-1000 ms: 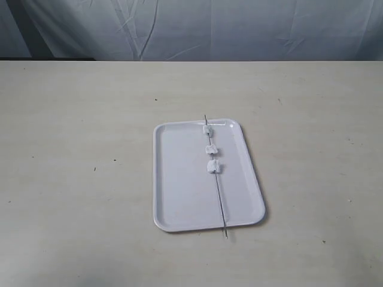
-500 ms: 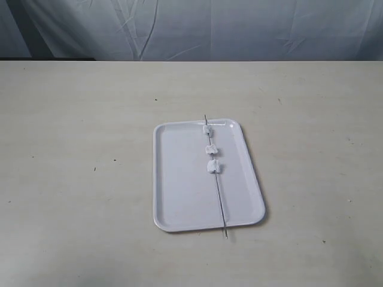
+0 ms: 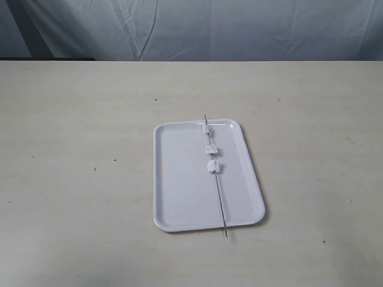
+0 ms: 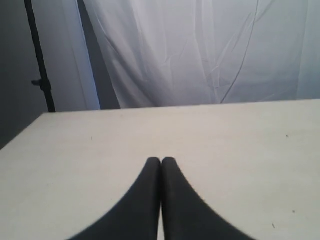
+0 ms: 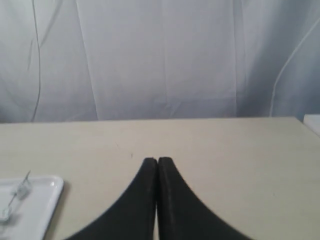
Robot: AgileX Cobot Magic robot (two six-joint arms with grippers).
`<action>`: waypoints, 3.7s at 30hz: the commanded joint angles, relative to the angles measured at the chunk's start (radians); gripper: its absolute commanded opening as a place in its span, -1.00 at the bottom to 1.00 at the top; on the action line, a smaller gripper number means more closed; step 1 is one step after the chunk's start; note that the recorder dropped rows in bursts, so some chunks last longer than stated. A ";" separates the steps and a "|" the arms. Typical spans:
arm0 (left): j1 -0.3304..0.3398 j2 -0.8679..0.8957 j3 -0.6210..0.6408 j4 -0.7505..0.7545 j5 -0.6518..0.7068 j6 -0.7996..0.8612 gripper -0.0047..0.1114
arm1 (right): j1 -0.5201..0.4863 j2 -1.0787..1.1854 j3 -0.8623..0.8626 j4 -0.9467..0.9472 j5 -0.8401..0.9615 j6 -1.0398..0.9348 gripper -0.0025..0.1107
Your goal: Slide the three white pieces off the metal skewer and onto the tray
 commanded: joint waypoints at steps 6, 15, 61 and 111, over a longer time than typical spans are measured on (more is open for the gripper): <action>-0.006 -0.005 0.004 0.007 -0.453 0.000 -0.92 | -0.006 -0.007 0.002 0.032 -0.297 0.002 -0.97; -0.006 -0.005 0.004 0.007 -0.555 0.000 -0.92 | -0.006 -0.007 0.002 0.041 -0.321 0.002 -0.97; -0.116 1.025 -0.867 1.679 -0.822 -1.958 -0.92 | 0.197 0.885 -0.944 0.222 0.541 -0.047 -0.75; -0.255 1.810 -0.874 1.476 -1.038 -1.821 -0.02 | 0.592 1.895 -1.071 0.312 0.527 0.062 -0.22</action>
